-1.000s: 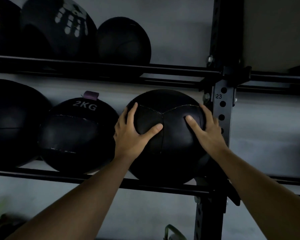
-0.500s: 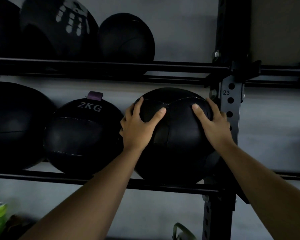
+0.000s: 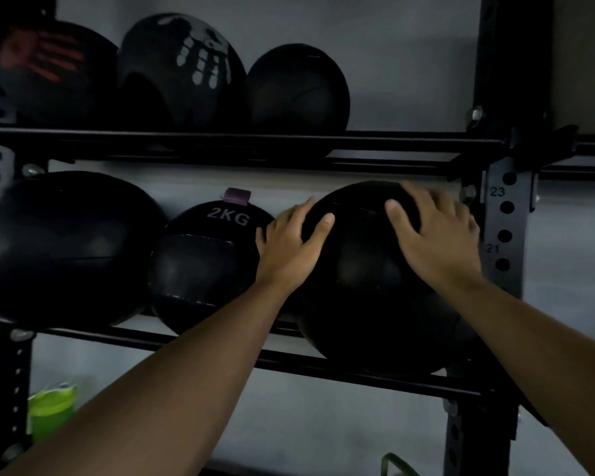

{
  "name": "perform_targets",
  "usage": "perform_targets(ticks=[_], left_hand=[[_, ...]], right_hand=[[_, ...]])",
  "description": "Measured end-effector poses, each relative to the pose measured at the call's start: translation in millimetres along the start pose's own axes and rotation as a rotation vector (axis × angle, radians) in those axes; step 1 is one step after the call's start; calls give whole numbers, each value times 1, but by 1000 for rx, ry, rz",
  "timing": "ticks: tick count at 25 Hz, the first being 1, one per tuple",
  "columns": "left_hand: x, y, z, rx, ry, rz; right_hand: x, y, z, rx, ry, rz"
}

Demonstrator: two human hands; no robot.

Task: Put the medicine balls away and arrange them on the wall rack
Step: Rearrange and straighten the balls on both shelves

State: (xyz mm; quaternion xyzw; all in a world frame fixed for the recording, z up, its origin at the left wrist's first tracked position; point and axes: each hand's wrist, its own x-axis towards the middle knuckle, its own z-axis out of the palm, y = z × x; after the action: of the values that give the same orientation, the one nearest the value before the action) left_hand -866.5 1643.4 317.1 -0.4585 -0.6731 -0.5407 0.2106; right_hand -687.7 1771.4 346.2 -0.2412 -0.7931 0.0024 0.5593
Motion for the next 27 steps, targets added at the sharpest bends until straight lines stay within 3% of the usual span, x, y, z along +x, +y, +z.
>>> perform_targets(ticks=[3,6,9,11,14,16,20,24,27], left_hand=[[18,-32,-49,152,107,8],[32,-70,-105,263,136,-12],[41,-123,-156,256,23,-47],[39,-159,-180,147,-122,-79],[31,-191,-180,-54,-228,-104],[29,-201,-167,-133,-165,-89],[35,-205,-152,-90,-23,-71],[54,-198,-156,-114,-12,-144],[69,-185,-160,-122,-25,-215]], right_hand=[[9,-76,33,-91,-8,-152],[5,-135,78,24,-129,-206],[-11,-176,134,203,-369,-71],[-22,-192,168,172,-440,6],[-32,-194,190,131,-351,61],[-33,-193,195,128,-303,67],[-27,-191,201,109,-280,69],[-5,-196,208,73,-262,71],[22,-198,208,71,-342,107]])
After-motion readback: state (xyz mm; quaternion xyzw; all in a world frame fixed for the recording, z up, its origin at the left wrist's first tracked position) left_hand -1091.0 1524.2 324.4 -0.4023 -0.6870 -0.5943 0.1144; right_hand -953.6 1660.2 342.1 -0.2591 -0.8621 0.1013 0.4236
